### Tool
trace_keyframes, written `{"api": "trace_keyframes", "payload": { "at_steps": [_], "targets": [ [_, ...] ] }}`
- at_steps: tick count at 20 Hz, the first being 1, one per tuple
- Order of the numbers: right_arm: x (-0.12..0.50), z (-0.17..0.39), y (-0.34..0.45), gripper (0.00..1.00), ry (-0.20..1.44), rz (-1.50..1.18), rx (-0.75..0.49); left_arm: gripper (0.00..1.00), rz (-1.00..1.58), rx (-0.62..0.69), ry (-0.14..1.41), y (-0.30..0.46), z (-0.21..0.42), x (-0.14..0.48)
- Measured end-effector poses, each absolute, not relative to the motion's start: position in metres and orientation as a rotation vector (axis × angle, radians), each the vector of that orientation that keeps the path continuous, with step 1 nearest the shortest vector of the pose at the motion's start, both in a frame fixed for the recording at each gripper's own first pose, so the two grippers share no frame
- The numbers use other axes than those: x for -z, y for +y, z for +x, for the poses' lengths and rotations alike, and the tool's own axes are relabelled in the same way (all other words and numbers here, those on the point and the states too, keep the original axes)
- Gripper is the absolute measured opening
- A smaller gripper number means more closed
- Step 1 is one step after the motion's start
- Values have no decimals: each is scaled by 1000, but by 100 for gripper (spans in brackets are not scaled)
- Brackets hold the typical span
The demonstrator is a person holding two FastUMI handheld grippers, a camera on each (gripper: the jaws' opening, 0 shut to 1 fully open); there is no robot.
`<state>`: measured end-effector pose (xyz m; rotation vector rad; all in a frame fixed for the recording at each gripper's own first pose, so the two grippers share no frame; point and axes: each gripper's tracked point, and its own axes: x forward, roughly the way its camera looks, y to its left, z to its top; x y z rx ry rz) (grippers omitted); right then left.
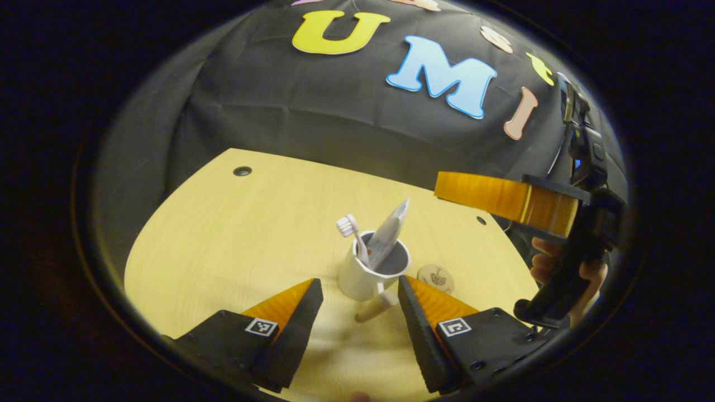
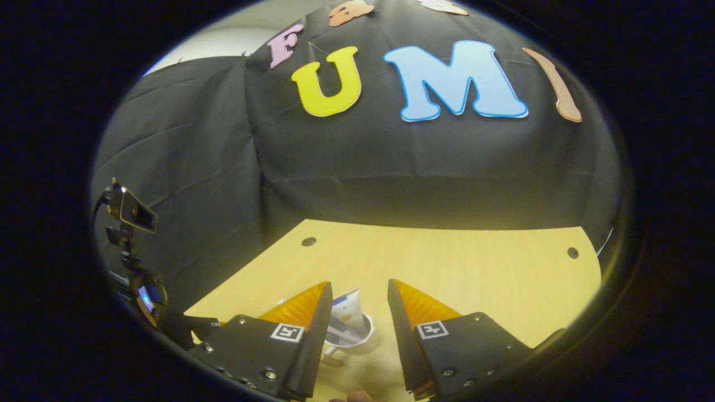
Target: Put the toothbrush and toothpaste on the desktop into the cup, then pick up the cup and place it on the coaster on the desktop.
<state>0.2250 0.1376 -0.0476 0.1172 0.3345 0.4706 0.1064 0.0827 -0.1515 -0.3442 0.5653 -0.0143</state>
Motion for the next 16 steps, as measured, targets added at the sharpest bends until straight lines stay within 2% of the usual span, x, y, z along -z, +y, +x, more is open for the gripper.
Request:
{"api": "trace_keyframes", "payload": {
  "at_steps": [2,4,5,8,16],
  "targets": [
    [42,223,121,58,326,116,-437,89,-334,36,594,73,110,155],
    [38,223,102,55,318,109,-397,89,-334,53,632,64,112,163],
    [38,221,95,58,318,108,-380,89,-339,61,650,59,113,167],
    [36,217,73,58,321,125,-336,89,-337,68,706,53,120,182],
    [62,206,30,58,401,161,-239,89,-244,48,908,54,131,228]
  ]
}}
